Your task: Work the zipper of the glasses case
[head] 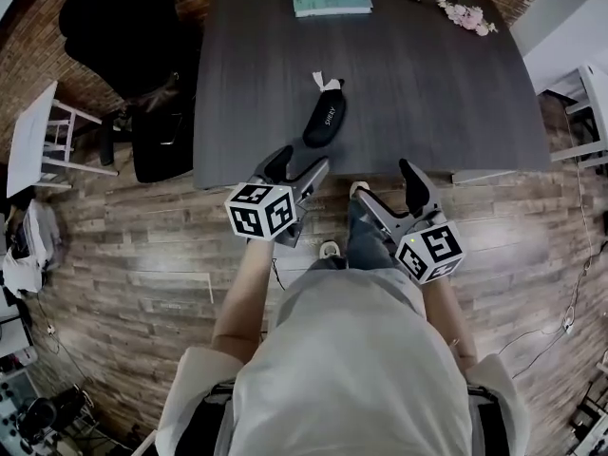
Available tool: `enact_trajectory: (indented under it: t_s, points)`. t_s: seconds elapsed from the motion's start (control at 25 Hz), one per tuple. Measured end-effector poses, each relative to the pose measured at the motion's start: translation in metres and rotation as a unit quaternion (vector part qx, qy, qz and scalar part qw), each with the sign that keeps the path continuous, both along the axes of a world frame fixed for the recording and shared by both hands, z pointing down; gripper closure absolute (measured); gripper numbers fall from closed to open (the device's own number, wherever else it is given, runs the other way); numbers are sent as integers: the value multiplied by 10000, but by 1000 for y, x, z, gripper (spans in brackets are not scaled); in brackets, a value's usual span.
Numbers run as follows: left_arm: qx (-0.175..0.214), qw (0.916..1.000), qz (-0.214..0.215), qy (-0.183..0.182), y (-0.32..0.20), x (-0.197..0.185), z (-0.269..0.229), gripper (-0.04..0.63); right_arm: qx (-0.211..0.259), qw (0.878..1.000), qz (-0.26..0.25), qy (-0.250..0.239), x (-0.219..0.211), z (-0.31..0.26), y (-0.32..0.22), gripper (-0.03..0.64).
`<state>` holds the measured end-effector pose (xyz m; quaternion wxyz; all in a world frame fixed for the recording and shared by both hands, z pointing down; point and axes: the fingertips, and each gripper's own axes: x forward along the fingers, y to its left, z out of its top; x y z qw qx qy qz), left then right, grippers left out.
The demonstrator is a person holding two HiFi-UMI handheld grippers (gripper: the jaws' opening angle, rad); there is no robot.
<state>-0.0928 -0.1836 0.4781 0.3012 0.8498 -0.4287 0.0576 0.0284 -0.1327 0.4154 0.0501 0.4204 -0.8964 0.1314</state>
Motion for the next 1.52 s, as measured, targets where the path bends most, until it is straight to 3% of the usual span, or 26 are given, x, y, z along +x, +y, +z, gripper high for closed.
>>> enact_trajectory:
  t_s: [0.48,0.72,1.04,1.28,1.4,1.52]
  points:
    - [-619,9966,169,-523,-97,18,72,253,-19,9986,-527,62,2,5,-128,230]
    - [-1021,9916,215,-761,-126,20,105,253,-232,9966,-786,62,-1,17,-163,230]
    - [-1446,9857,594,-628,-132,37,124,248,-422,9936,-1042,57,-2,30,-188,230]
    - [-1695,9775,834,-938,-122,63,138,249,-465,9931,-1079,17,3,33,-203,230]
    - [-1680,9734,890,-1278,-118,73,143,287,-473,9929,-1093,17,4,33,-208,230]
    - [-1680,9727,931,-1301,-117,83,144,298,-480,9927,-1105,14,4,34,-209,230]
